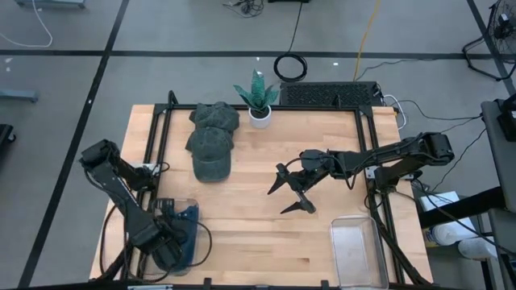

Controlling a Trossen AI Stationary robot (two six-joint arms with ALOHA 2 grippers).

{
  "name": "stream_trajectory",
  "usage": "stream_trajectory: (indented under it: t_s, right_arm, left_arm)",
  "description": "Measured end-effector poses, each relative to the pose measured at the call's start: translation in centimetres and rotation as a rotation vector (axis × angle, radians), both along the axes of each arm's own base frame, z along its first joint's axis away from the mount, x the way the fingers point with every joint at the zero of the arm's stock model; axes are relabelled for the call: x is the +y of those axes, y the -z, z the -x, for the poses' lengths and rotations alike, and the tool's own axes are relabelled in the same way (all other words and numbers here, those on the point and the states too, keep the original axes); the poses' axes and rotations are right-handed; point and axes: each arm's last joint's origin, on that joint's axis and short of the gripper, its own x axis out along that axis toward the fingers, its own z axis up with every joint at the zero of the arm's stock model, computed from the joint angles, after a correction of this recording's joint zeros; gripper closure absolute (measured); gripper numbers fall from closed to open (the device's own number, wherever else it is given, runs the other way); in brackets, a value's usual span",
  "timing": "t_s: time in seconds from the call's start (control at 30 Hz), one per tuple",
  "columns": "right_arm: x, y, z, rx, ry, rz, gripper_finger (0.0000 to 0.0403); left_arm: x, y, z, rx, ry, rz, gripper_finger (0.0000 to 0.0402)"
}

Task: Pick & Place hat
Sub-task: Put the blue cap into the left transparent bin

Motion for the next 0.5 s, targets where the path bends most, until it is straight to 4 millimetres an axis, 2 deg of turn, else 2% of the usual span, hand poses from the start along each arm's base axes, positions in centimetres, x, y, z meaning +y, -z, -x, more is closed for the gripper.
stream_trajectory:
  t_s: [0.17,0.3,0.5]
  right_arm:
    - [0.0,0.0,0.0,0.0,0.0,0.0,0.0055]
    - [0.0,0.0,0.0,0.0,0.0,0.0,0.0055]
    - [0.0,0.0,0.0,0.0,0.0,0.0,0.0055]
  left_arm:
    - [1.0,-0.5,-1.5,-0.013,-0.124,0.013,0.0369]
    - [1.1,-2.5,-2.9,-0.075,-0.168,0.067,0.0347]
    - [0.8,-5.9,-4.0,-0.185,-0.114,0.152,0.033]
